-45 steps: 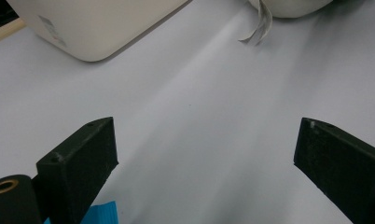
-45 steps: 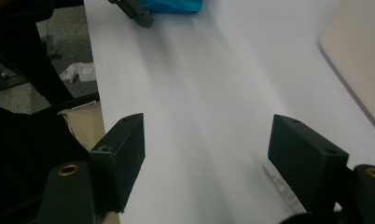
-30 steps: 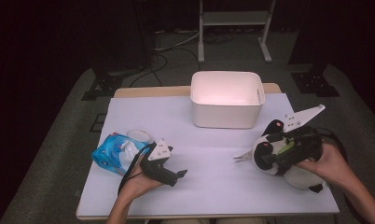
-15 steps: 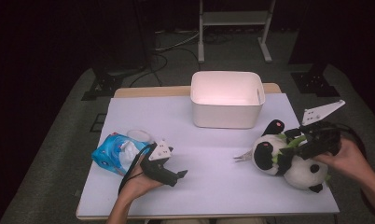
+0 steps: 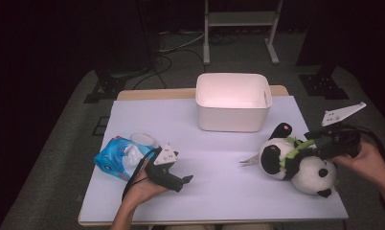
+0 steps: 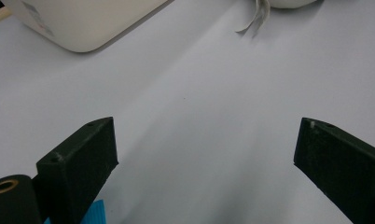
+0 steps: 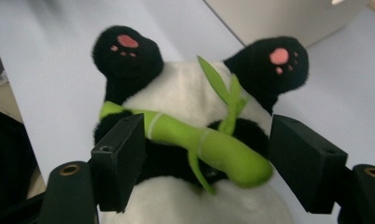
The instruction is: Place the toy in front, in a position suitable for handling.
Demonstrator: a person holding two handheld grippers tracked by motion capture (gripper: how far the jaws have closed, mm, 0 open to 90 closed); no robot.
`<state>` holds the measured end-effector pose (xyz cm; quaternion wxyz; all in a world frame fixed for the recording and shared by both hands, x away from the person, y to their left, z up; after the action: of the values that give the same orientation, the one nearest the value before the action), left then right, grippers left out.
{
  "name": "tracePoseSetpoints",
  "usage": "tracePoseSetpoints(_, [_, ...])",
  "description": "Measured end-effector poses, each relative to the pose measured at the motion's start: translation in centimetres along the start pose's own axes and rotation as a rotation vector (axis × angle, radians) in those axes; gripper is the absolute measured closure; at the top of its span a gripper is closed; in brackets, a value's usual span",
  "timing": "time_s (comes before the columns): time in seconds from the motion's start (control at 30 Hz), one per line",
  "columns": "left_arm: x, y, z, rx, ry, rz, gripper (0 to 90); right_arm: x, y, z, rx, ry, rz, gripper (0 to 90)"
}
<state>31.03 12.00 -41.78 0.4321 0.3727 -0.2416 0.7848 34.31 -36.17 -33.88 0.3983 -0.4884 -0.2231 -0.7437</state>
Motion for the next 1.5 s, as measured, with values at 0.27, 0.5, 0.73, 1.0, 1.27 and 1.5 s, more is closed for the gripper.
tracePoseSetpoints(0.27, [0.2,-0.1,-0.1,0.003,0.001,0.004,5.1,-0.8,0.0,-0.2,0.009,-0.035,0.019,45.2])
tracePoseSetpoints(0.5, [0.5,-0.2,-0.1,0.005,0.006,0.009,5.1,-0.9,0.0,-0.1,0.021,-0.048,0.048,65.3])
tracePoseSetpoints(0.73, [0.8,-0.2,0.0,0.006,0.011,0.012,5.1,-0.8,-0.2,0.3,0.037,-0.046,0.105,74.0])
tracePoseSetpoints(1.0, [1.4,-0.4,-0.1,0.021,0.027,0.017,5.1,-0.2,-0.8,1.9,0.108,-0.015,0.159,75.0])
tracePoseSetpoints(1.27, [1.8,-0.4,-0.1,0.020,0.038,0.022,5.1,-0.3,-2.5,4.6,0.184,0.005,0.202,75.1])
tracePoseSetpoints(1.5, [2.4,-0.7,-0.3,0.023,0.045,0.032,5.1,-1.2,-4.9,7.9,0.270,0.007,0.227,74.9])
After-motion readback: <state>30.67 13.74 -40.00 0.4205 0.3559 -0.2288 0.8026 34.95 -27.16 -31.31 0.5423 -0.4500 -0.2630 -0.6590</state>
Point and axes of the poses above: each handheld gripper's, and its own axes: x roughly backward along the jaws, z roughly out of its top, y roughly to its right, the point moved 2 cm from there along -x, roughly forward along the jaws, and after that the axes turned 15 degrees about -y, right-handed, at the moved point
